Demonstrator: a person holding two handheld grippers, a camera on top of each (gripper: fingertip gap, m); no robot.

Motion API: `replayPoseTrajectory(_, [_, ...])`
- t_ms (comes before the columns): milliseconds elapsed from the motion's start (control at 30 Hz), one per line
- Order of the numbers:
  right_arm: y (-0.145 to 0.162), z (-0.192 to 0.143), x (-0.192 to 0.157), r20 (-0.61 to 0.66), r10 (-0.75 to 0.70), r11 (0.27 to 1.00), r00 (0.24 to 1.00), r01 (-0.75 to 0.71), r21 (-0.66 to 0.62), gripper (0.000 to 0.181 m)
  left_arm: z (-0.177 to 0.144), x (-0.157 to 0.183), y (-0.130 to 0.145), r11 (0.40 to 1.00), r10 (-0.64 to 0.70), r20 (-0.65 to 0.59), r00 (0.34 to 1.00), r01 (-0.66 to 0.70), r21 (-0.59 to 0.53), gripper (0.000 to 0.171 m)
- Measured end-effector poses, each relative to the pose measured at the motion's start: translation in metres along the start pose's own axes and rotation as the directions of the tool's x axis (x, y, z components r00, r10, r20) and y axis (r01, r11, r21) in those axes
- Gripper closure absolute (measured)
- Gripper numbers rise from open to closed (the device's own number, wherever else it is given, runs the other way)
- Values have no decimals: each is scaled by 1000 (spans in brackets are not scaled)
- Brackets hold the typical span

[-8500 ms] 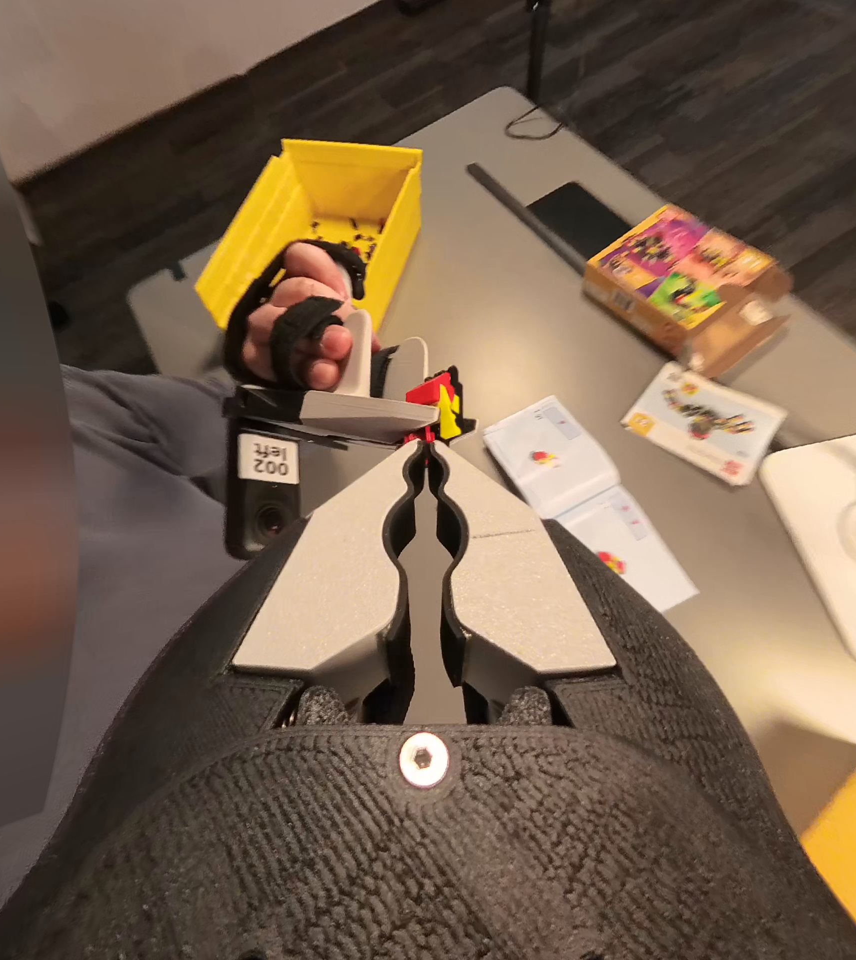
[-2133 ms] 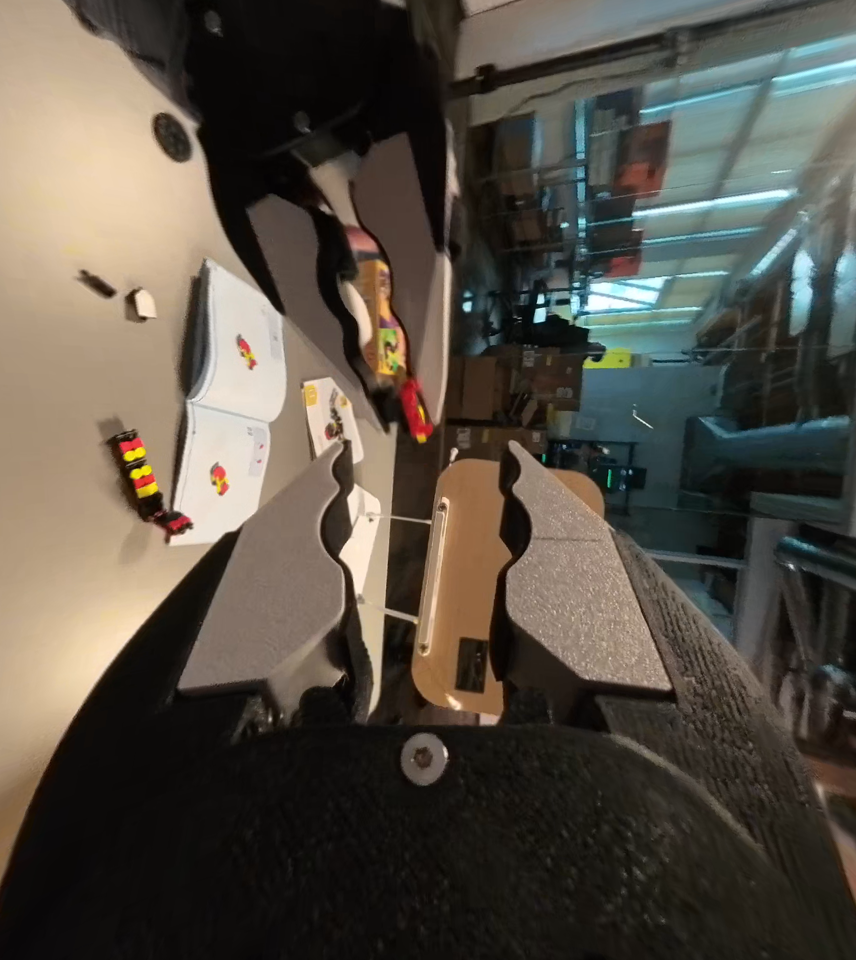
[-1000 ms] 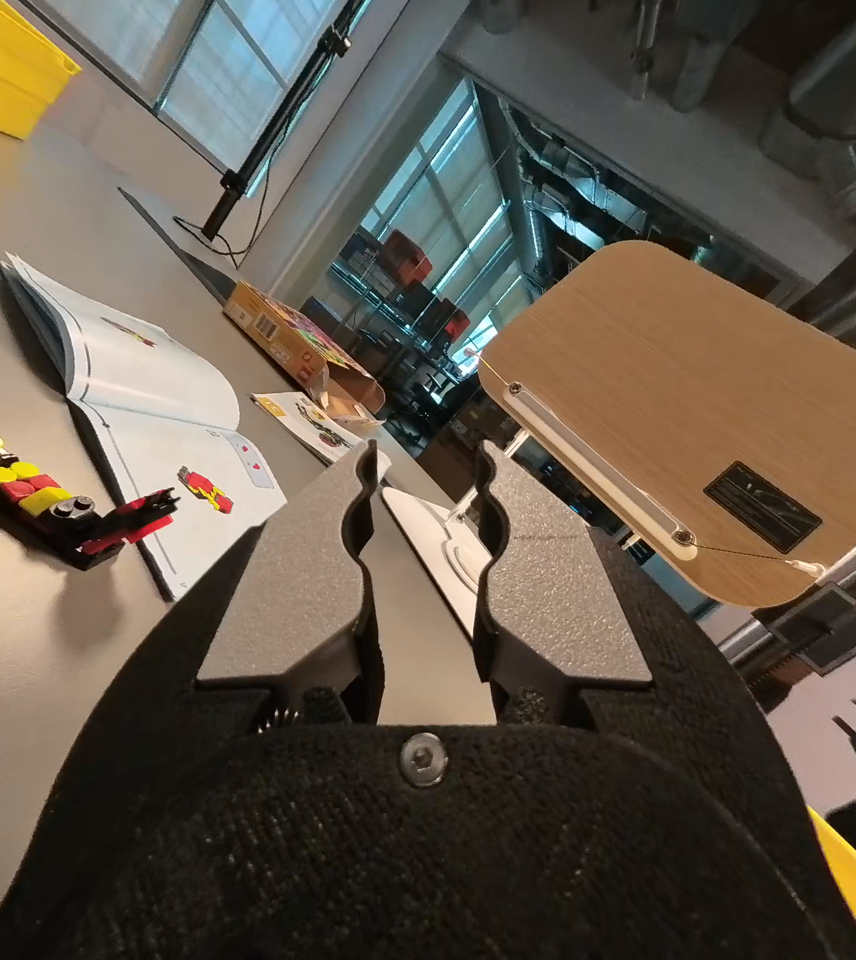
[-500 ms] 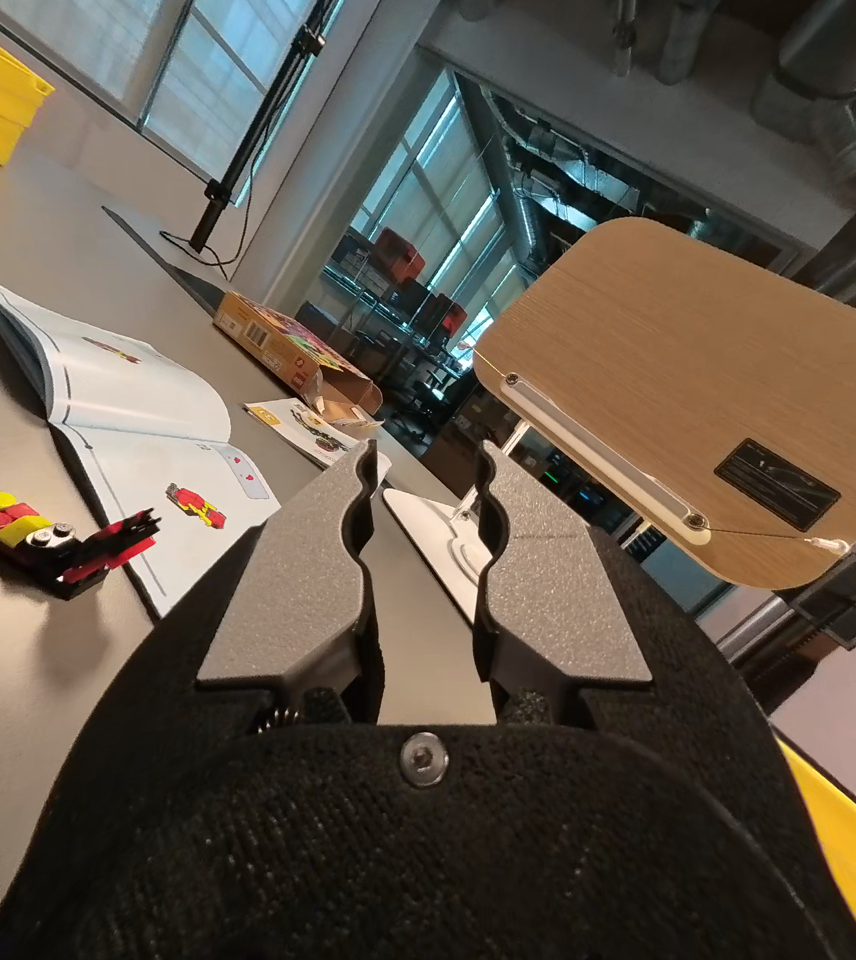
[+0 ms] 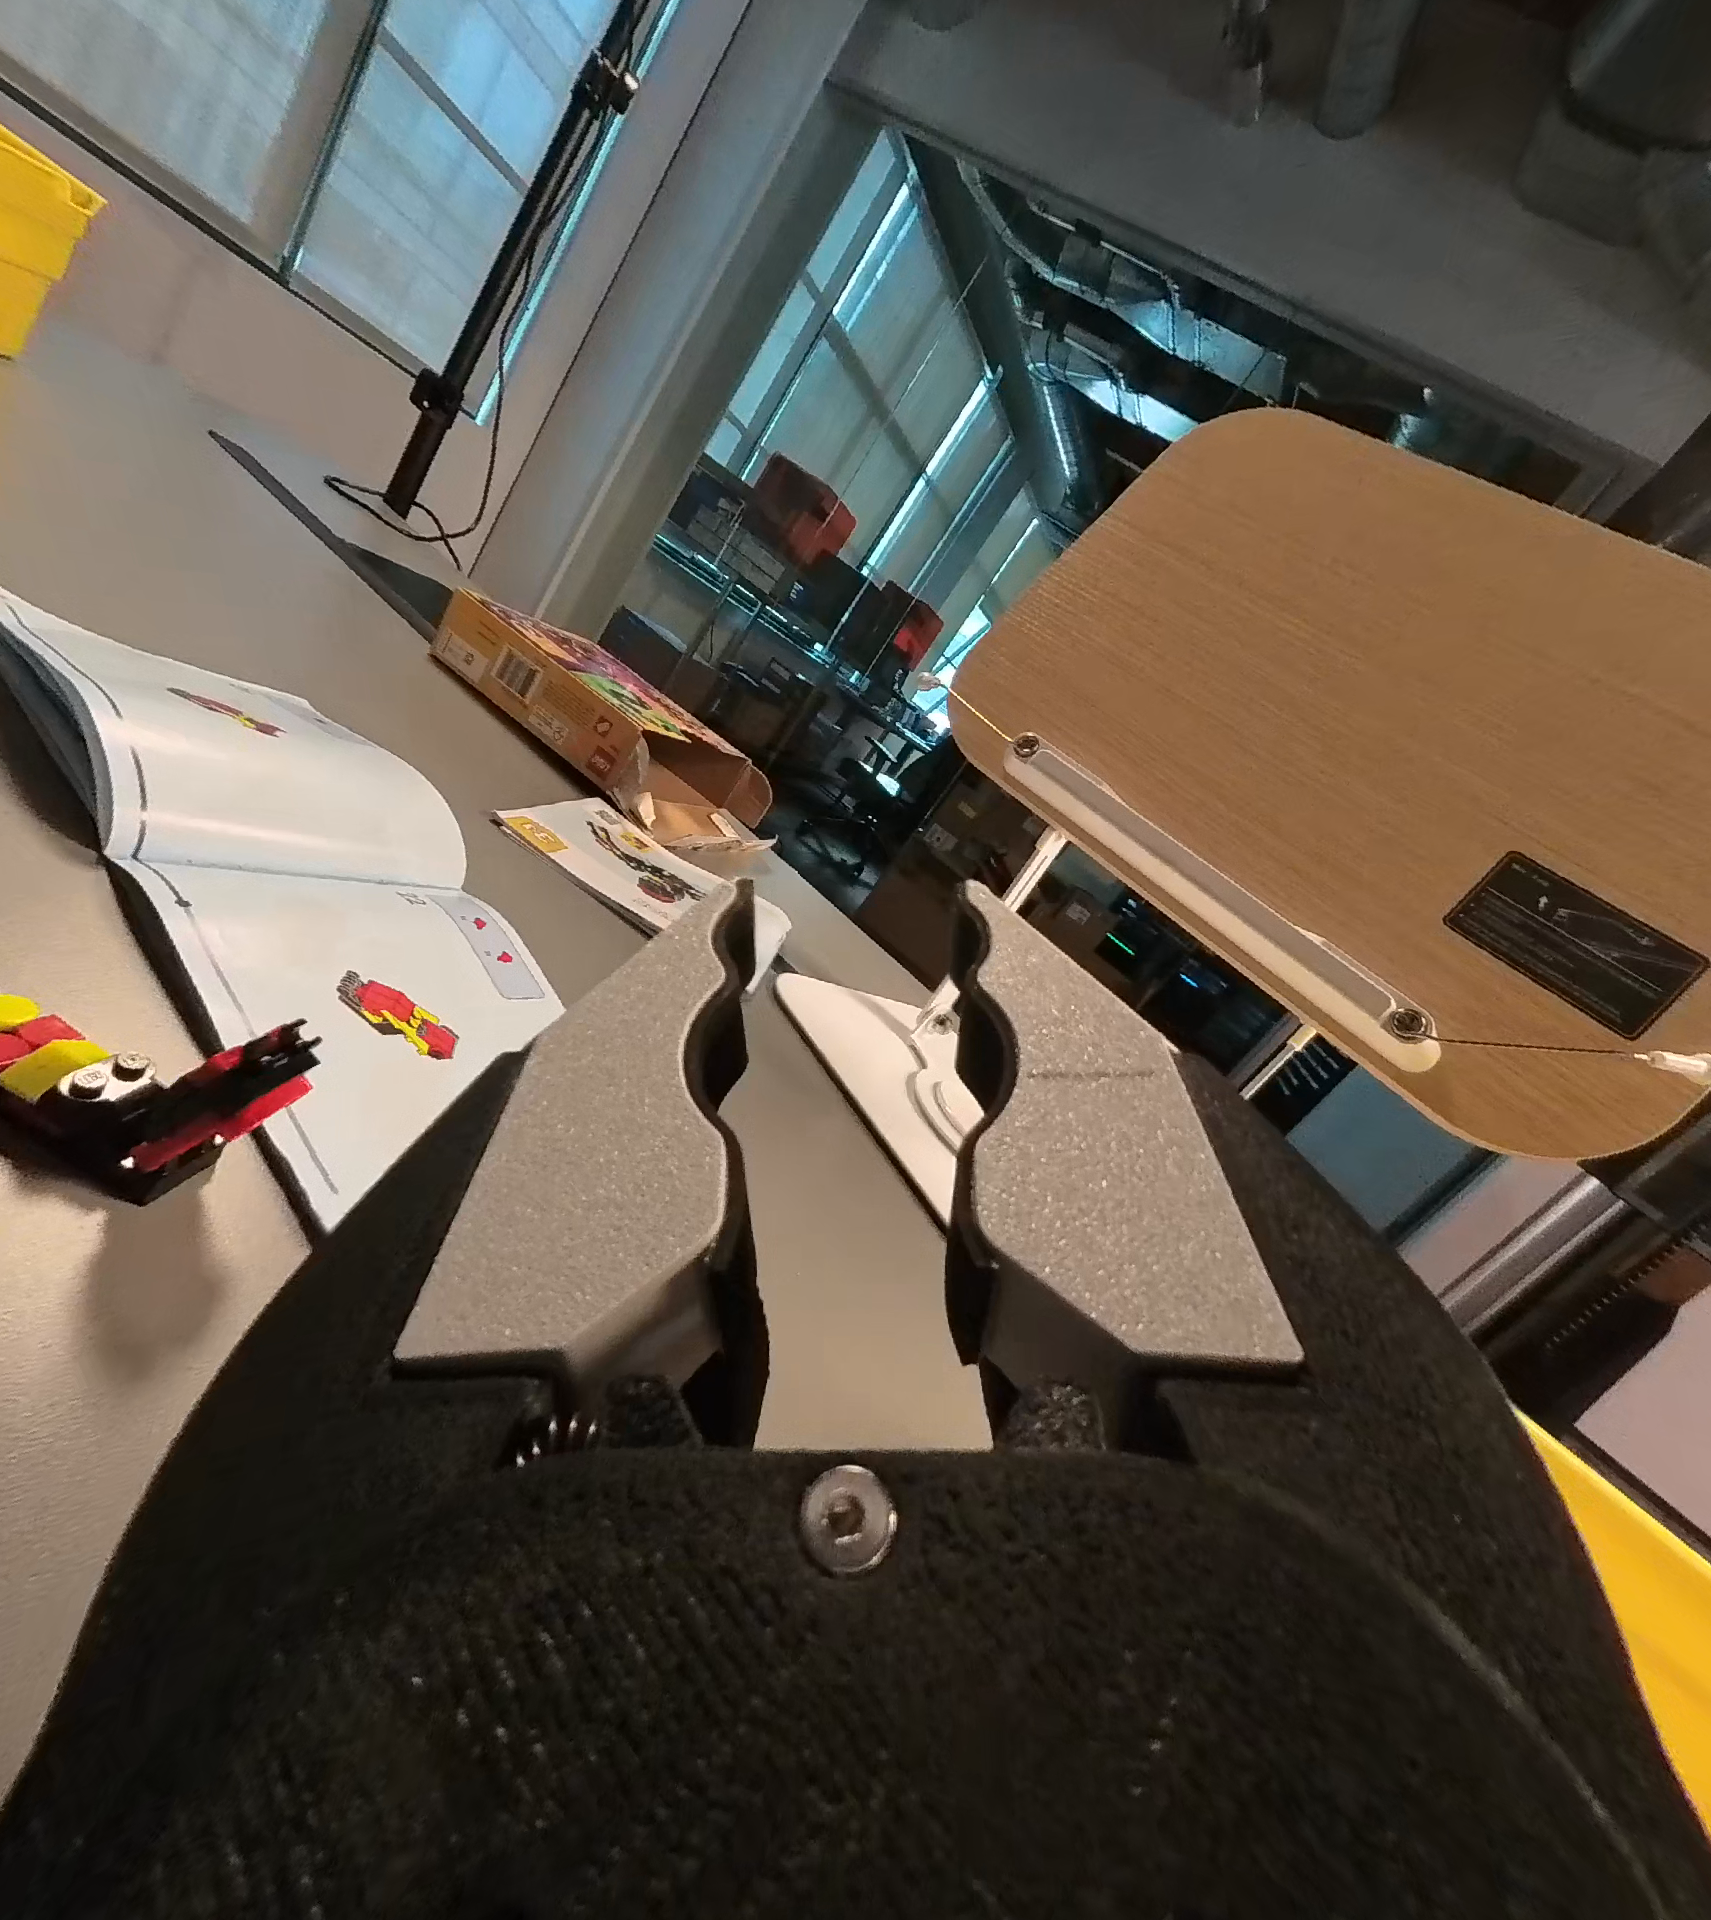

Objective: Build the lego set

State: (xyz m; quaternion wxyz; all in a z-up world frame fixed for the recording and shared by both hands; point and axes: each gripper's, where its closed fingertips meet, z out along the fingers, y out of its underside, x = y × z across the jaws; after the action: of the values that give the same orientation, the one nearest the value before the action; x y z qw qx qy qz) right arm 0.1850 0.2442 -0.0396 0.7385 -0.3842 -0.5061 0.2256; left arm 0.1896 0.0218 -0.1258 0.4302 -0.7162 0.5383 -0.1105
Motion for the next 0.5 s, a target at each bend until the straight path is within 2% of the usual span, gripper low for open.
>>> replayPoseTrajectory(100, [0,0,-1,4,2,1000,1000,-2,-2,146,0,-10,9,998,-60,-14,998,60,-8,116])
replayPoseTrajectory(200, [1,0,-1,10,8,1000,1000,-8,-4,146,9,-12,21,993,-110,-101,989,104,-64,117])
replayPoseTrajectory(300, [2,-1,0,12,20,1000,1000,-20,-3,146,18,-2,26,980,-183,-210,961,160,-119,122])
replayPoseTrajectory(367, [2,-1,1,11,29,1000,1000,-29,-3,146,21,2,29,972,-217,-230,949,188,-140,132])
replayPoseTrajectory(400, [2,-2,1,9,33,999,999,-33,-2,146,20,0,30,967,-236,-212,948,209,-143,145])
replayPoseTrajectory(500, [2,-3,3,2,40,999,999,-40,0,146,13,-12,40,942,-301,-47,953,289,-171,146])
